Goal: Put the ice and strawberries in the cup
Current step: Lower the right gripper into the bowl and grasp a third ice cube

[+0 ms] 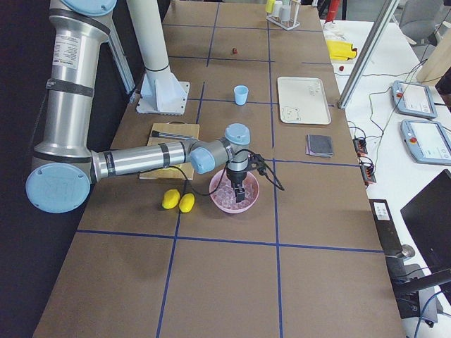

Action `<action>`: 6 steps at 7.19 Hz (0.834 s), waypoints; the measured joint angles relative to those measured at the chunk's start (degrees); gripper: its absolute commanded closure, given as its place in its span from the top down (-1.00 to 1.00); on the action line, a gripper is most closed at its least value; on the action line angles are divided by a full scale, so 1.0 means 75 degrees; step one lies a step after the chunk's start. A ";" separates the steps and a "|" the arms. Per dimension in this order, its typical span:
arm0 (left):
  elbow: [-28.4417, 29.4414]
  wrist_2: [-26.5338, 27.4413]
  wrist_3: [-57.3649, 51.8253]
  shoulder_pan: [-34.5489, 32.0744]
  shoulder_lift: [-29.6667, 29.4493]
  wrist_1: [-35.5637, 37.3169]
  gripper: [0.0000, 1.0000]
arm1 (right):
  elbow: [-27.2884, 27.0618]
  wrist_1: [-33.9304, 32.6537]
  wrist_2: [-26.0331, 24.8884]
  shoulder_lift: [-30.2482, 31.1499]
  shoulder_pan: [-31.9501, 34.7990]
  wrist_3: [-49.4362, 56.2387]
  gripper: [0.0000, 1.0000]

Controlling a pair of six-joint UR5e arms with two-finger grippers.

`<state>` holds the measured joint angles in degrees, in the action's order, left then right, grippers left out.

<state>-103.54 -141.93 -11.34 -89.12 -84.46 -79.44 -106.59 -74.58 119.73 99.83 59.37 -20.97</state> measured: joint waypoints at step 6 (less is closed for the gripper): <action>0.0000 -0.0001 0.0000 0.0000 0.0000 -0.0001 1.00 | 0.0043 -0.0016 -0.0013 -0.0010 -0.0090 -0.0004 0.01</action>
<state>-103.53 -141.94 -11.34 -89.12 -84.46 -79.45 -106.26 -74.70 119.63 99.76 58.70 -21.00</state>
